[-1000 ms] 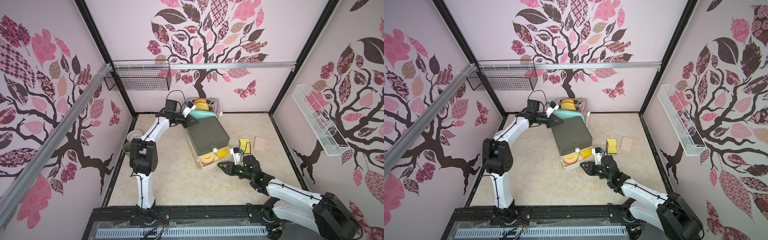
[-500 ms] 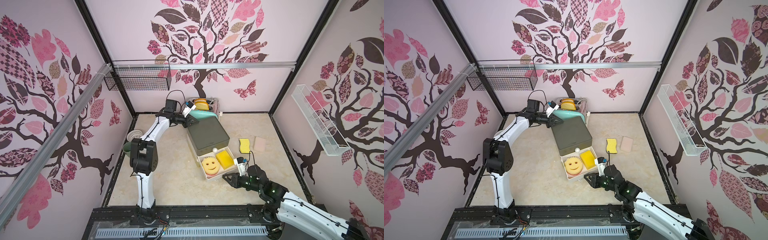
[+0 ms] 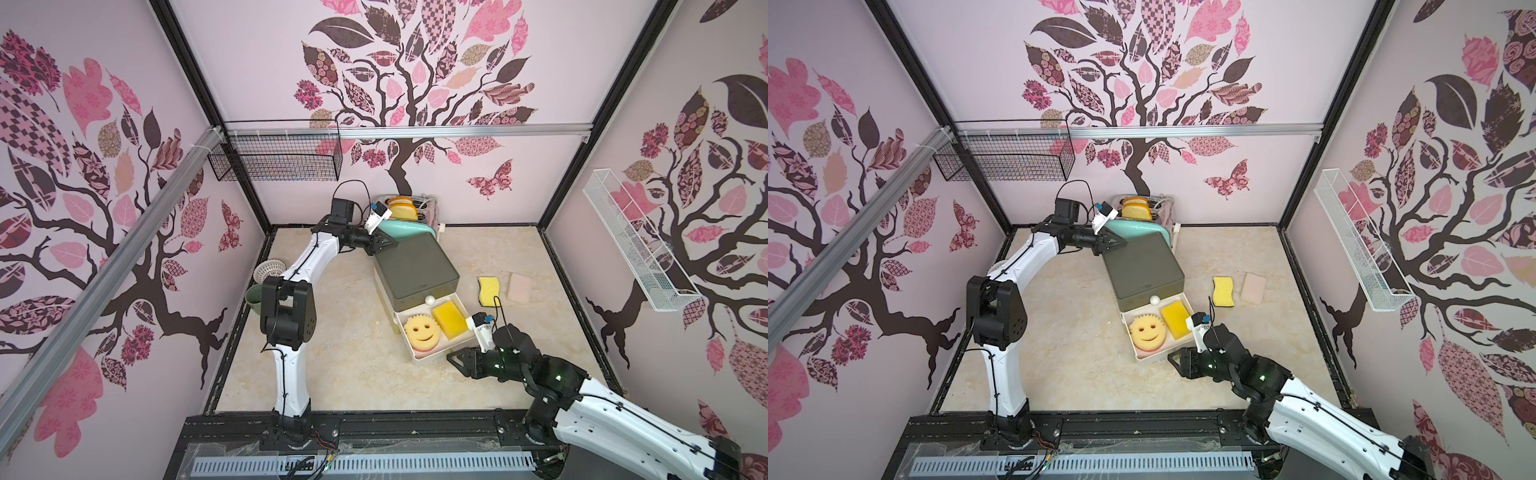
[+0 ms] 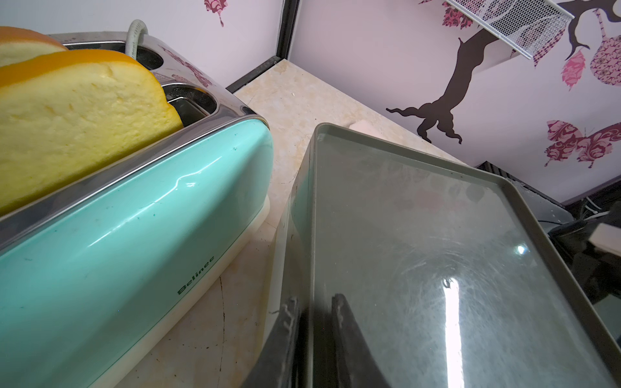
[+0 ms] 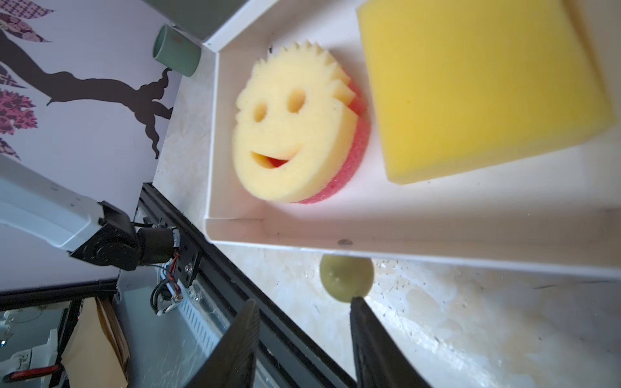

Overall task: Take the sponge out of the drawer
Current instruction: Open the drawer in the storage box, then pick up the sponge from the drawer.

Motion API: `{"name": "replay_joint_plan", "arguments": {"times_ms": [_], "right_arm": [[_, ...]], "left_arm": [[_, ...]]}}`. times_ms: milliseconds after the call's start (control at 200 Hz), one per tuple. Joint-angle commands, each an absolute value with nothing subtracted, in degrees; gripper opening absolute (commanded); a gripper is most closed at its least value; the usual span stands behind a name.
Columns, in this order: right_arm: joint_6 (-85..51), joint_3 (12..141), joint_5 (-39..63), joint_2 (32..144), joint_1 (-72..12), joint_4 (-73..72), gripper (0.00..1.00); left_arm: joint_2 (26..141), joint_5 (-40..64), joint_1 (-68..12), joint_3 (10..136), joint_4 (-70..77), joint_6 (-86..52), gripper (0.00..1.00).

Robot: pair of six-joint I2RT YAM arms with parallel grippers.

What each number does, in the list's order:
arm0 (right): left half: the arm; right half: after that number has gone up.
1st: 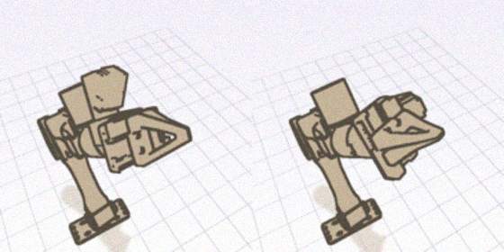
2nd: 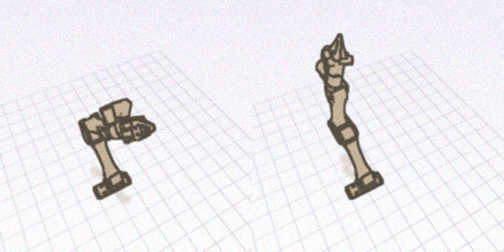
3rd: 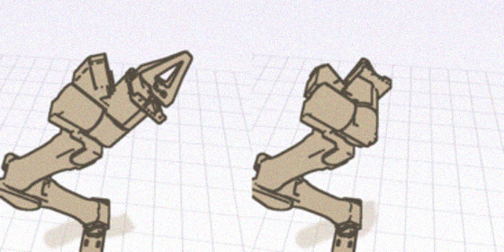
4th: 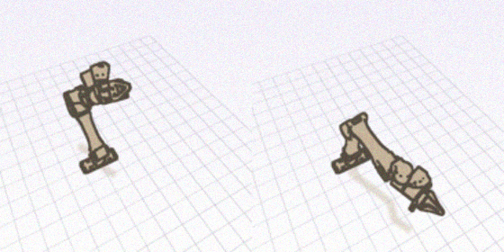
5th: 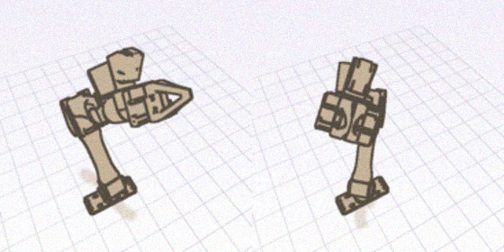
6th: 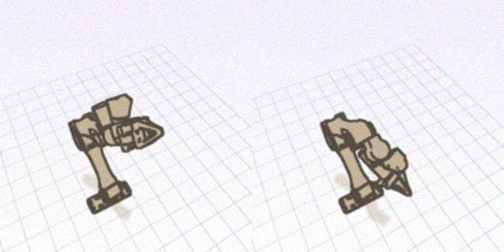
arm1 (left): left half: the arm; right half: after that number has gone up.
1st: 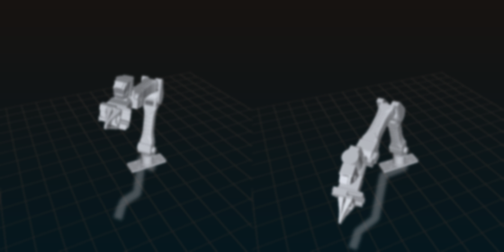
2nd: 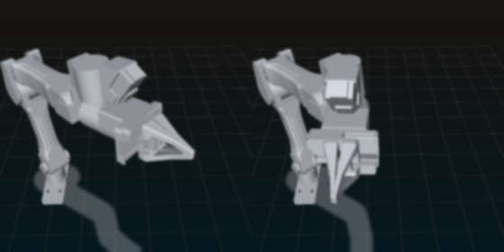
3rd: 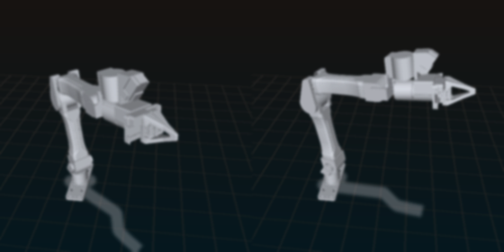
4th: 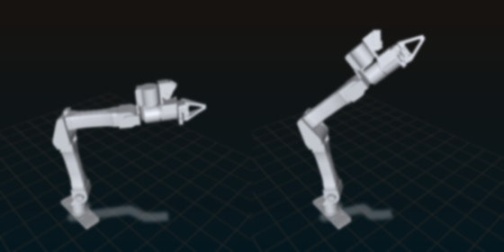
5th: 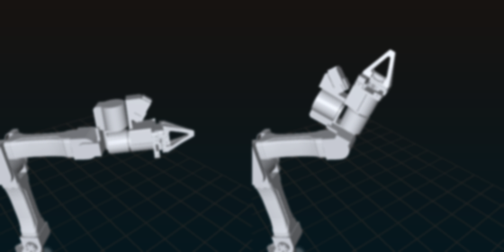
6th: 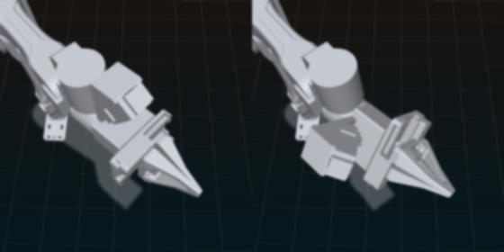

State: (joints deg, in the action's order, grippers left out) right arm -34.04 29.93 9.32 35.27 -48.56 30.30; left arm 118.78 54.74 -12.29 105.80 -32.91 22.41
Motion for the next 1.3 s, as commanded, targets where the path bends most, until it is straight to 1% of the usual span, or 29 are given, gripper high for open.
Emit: {"name": "replay_joint_plan", "arguments": {"times_ms": [0, 145, 240, 325, 410, 545, 725, 990, 1296], "right_arm": [[-30.7, 36.3, 6.7, 34.0, -48.9, 40.2, 0.45], [-25.1, 39.9, 4.6, 40.6, -49.0, 37.9, 0.45], [-21.6, 41.6, 3.1, 47.7, -48.9, 33.5, 0.46], [-19.3, 45.2, 1.8, 55.6, -48.7, 32.5, 0.45], [-18.1, 47.3, 1.2, 60.6, -48.1, 31.2, 0.45], [-19.2, 45.6, 3.1, 61.0, -44.8, 26.7, 0.45], [-19.1, 45.3, 4.6, 62.1, -42.4, 25.1, 0.46], [-18.6, 45.7, 5.9, 65.3, -41.9, 23.3, 0.46], [-19.6, 42.9, 7.0, 66.4, -41.2, 20.4, 0.45]], "left_arm": [[123.2, 52.6, -12.7, 103.9, -37.9, 23.9, 0.21], [123.1, 52.7, -12.7, 103.9, -37.7, 23.7, 0.21], [123.0, 52.7, -12.7, 103.9, -38.1, 23.9, 0.21], [122.8, 52.6, -12.7, 104.1, -38.6, 24.2, 0.21], [122.7, 52.9, -12.7, 104.1, -38.4, 24.0, 0.21], [122.5, 52.9, -12.7, 104.1, -38.3, 24.1, 0.21], [122.9, 53.1, -12.7, 104.2, -37.9, 23.7, 0.21], [122.8, 53.0, -12.7, 104.2, -38.2, 24.0, 0.21], [123.0, 53.1, -12.6, 104.4, -38.2, 24.0, 0.21]]}}
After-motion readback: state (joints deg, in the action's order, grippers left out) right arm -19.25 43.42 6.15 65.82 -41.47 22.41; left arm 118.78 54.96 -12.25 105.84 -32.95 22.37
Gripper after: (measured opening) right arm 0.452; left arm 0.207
